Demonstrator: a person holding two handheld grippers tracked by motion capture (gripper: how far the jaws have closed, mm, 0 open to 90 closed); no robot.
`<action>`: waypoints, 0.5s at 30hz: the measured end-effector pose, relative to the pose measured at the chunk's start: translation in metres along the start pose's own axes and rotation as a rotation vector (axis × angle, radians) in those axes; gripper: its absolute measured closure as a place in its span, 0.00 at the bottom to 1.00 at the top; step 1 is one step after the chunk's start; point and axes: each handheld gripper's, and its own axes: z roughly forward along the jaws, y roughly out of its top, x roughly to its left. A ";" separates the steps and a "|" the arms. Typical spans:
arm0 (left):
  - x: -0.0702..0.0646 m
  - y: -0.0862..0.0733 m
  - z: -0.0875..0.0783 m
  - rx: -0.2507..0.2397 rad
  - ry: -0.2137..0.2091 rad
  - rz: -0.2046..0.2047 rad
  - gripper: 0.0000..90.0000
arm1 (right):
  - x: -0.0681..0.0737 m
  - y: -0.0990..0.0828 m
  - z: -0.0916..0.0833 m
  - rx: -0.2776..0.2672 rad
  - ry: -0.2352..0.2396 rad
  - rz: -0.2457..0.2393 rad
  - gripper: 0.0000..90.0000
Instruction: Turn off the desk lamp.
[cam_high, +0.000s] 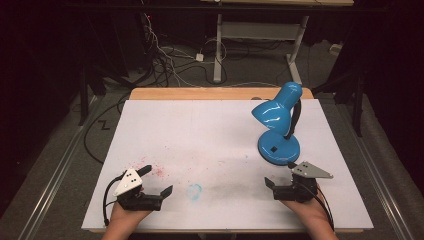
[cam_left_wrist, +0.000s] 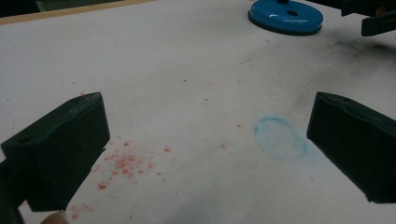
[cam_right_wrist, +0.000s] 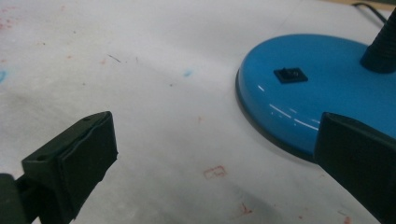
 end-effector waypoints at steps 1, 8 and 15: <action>0.000 0.000 0.000 -0.001 0.000 0.000 0.00 | 0.000 0.001 -0.001 -0.010 -0.003 -0.008 0.00; 0.002 0.000 -0.003 -0.006 0.001 -0.004 0.00 | 0.003 0.002 -0.023 -0.080 0.002 -0.010 0.00; 0.000 0.001 0.002 0.006 -0.011 -0.002 0.00 | 0.003 -0.001 -0.025 -0.122 0.003 -0.012 0.00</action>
